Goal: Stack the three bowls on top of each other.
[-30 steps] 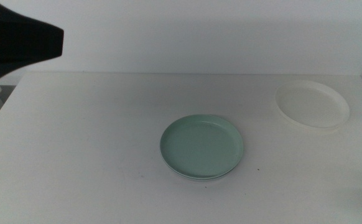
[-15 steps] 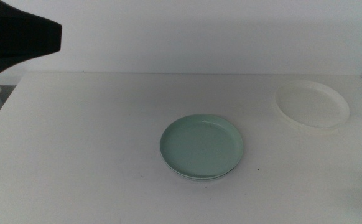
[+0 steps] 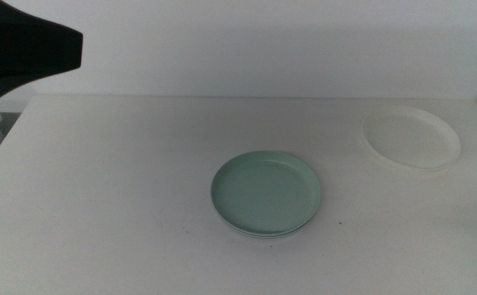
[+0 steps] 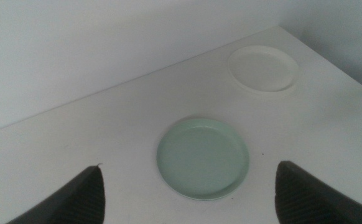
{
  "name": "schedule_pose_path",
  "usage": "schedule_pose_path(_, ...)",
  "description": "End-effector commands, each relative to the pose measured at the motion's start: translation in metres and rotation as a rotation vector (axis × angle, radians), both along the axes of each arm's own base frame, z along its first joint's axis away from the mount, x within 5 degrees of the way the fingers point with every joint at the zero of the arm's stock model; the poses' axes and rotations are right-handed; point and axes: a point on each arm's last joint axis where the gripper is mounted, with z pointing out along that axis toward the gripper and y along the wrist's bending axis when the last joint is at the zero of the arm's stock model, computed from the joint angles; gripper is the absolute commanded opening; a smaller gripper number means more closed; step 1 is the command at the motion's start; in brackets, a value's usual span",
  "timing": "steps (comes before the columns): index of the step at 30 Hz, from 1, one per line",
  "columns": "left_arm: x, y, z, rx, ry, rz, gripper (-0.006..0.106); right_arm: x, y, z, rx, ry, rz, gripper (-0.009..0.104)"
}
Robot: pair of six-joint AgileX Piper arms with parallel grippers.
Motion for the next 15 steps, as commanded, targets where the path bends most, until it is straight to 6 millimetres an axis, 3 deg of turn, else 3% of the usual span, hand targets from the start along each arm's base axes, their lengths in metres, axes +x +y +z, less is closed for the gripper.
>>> schedule_pose_path(1, 0.000, 0.000, 0.000, -0.010, -0.006, 0.006, 0.094, 0.014, -0.002, 0.031, 0.022, 0.102, -0.013, 0.081)
schedule_pose_path(3, 0.000, 0.000, 0.000, -0.010, -0.006, 0.006, 0.094, 0.028, -0.002, 0.054, 0.052, 0.286, -0.018, 0.081)
schedule_pose_path(7, 0.000, 0.000, 0.000, -0.010, -0.006, 0.006, 0.094, 0.059, -0.004, 0.076, 0.076, 0.631, -0.026, 0.081)
schedule_pose_path(12, 0.000, 0.000, 0.000, -0.010, -0.006, 0.006, 0.094, 0.098, -0.005, 0.089, 0.079, 0.699, -0.028, 0.081)
schedule_pose_path(15, 0.000, 0.000, 0.000, -0.010, -0.006, 0.006, 0.094, 0.115, -0.005, 0.079, 0.124, 0.764, -0.033, 0.081)
